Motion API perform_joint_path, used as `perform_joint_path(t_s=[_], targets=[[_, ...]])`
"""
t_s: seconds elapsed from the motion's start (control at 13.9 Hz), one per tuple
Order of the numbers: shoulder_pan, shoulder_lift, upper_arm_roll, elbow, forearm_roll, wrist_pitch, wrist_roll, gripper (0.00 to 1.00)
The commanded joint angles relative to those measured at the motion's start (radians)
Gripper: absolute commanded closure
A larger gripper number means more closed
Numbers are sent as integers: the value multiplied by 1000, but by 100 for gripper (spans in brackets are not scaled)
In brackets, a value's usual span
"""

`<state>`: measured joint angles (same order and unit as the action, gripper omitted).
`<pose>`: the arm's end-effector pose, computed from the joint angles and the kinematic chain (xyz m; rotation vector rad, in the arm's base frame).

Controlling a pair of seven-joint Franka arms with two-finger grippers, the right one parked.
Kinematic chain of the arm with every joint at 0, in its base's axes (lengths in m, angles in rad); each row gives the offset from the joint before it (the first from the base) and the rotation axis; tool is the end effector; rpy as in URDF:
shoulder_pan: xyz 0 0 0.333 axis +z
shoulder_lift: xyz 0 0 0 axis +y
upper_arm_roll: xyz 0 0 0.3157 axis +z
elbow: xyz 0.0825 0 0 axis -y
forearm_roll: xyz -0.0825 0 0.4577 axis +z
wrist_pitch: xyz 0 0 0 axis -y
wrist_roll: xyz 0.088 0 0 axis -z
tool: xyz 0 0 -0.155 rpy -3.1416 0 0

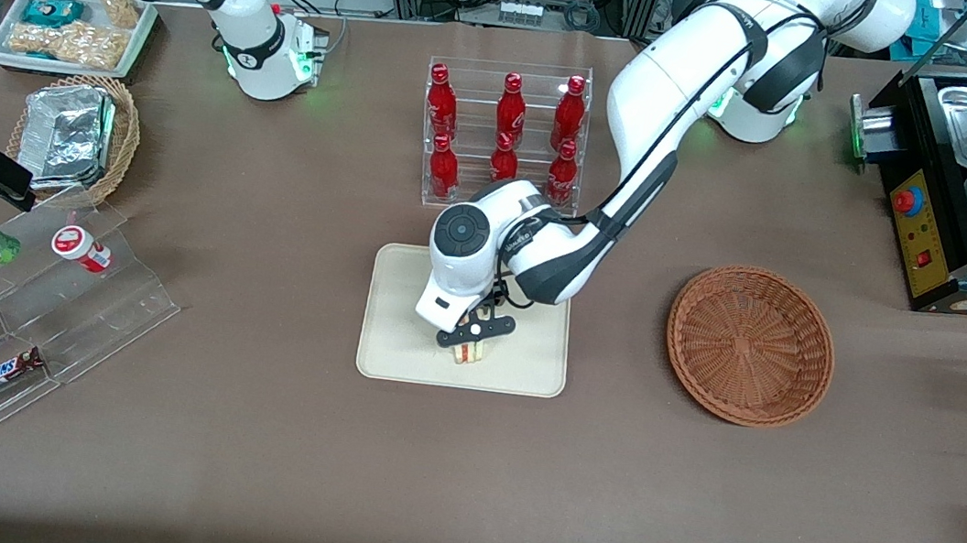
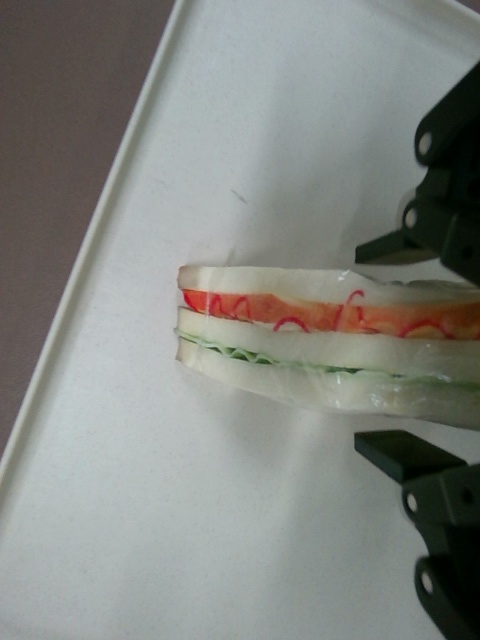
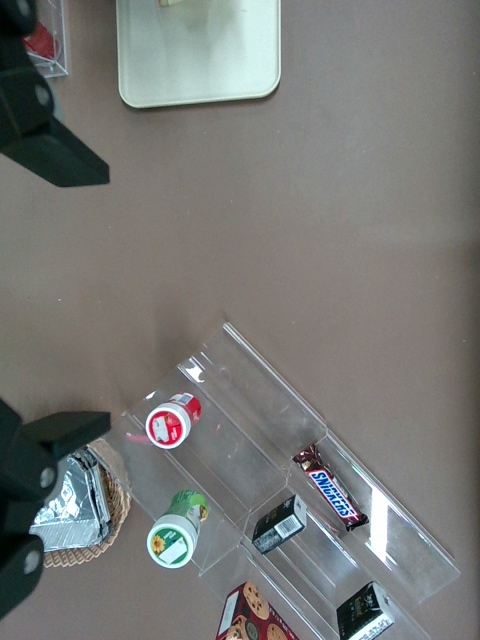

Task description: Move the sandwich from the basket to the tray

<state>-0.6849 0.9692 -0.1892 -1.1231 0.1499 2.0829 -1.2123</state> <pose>0.5733 -0.6054 0.1395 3.0773 0.5380 -0.0289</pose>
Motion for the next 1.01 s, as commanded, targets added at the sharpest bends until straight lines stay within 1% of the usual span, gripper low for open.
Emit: perform_joint_path(t_s=[0.0, 0.07, 0.14, 0.22, 0.36, 0.43, 0.5, 0.58, 0.72, 0.94], targets=[[-1, -21, 11, 35, 17, -32, -33, 0], [11, -44, 11, 35, 16, -62, -32, 0], [42, -94, 8, 34, 11, -131, -21, 0], [86, -139, 1, 32, -9, -202, -9, 0], [169, -237, -19, 19, -94, -297, 125, 0], [217, -289, -19, -3, -142, -372, 199, 0], [346, -431, -19, -85, -194, -526, 361, 0], [411, -499, -19, -131, -217, -578, 434, 0], [506, -613, -18, -182, -220, -711, 534, 0], [660, -705, -16, -184, -213, -874, 732, 0]])
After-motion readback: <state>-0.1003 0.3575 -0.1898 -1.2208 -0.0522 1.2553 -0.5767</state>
